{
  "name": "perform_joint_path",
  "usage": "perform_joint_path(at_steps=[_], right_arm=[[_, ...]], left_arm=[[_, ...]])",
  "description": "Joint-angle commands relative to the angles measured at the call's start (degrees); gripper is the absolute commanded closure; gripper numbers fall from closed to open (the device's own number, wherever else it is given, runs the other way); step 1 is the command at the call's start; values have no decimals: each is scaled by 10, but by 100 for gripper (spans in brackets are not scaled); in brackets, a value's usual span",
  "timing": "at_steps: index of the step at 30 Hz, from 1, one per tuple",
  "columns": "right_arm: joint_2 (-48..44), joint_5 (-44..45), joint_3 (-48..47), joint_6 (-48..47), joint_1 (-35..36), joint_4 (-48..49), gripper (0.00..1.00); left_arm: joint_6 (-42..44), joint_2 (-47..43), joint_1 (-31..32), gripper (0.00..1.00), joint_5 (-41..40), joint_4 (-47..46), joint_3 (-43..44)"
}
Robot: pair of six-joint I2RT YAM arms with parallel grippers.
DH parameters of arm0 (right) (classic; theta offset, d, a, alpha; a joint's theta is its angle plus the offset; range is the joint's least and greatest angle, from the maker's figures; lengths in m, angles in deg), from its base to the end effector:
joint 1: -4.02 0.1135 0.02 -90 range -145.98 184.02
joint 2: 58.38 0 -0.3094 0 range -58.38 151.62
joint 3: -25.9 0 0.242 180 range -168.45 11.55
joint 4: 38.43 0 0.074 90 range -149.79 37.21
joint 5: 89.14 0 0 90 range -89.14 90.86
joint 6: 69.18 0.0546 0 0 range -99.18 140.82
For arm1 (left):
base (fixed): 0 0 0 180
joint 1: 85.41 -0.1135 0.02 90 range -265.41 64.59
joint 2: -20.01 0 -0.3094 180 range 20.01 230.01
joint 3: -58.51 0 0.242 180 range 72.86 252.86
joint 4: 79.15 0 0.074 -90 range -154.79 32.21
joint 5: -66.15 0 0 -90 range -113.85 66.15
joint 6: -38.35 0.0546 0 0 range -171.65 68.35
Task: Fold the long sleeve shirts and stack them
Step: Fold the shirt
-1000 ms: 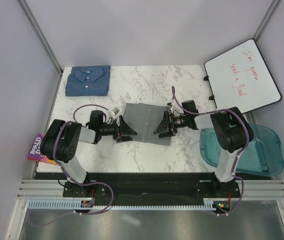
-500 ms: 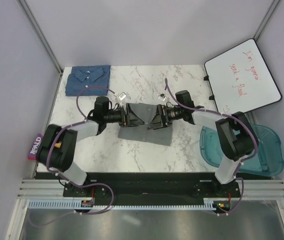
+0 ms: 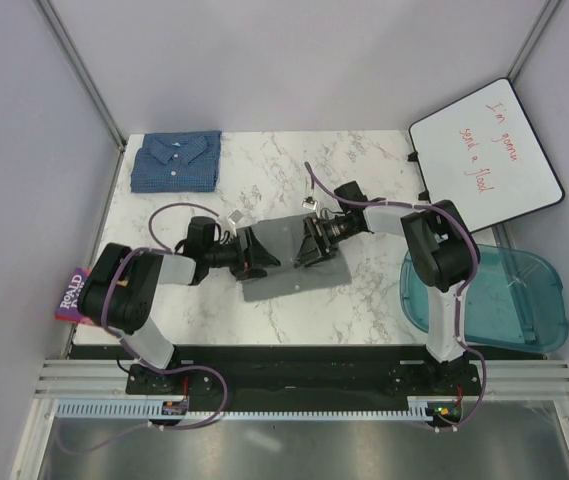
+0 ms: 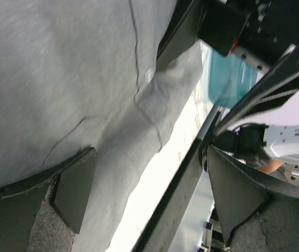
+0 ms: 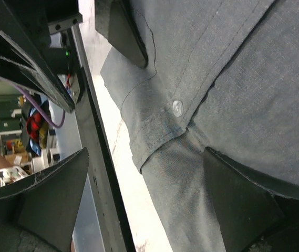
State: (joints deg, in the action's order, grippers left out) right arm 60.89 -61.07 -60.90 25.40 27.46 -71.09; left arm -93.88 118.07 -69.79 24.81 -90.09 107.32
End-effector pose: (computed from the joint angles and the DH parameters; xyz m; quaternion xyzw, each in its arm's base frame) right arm 0.3638 0.2102 0.1630 -0.2465 0.8079 0.5322 0.0575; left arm 0.2853 -0.1223 0.1683 -0.0139 0.8394 -0.5167 0.1683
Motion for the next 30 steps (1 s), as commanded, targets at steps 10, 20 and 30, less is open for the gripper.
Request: perform_joint_path(at_steps=[10, 20, 30], right_arm=[[-108, -2, -46, 20, -14, -45, 2], [69, 41, -143, -9, -74, -45, 2], [92, 108, -148, -55, -81, -56, 2]], left_arm=[[85, -57, -1, 14, 38, 122, 117], [102, 91, -5, 23, 11, 140, 210], [100, 113, -51, 26, 29, 170, 183]])
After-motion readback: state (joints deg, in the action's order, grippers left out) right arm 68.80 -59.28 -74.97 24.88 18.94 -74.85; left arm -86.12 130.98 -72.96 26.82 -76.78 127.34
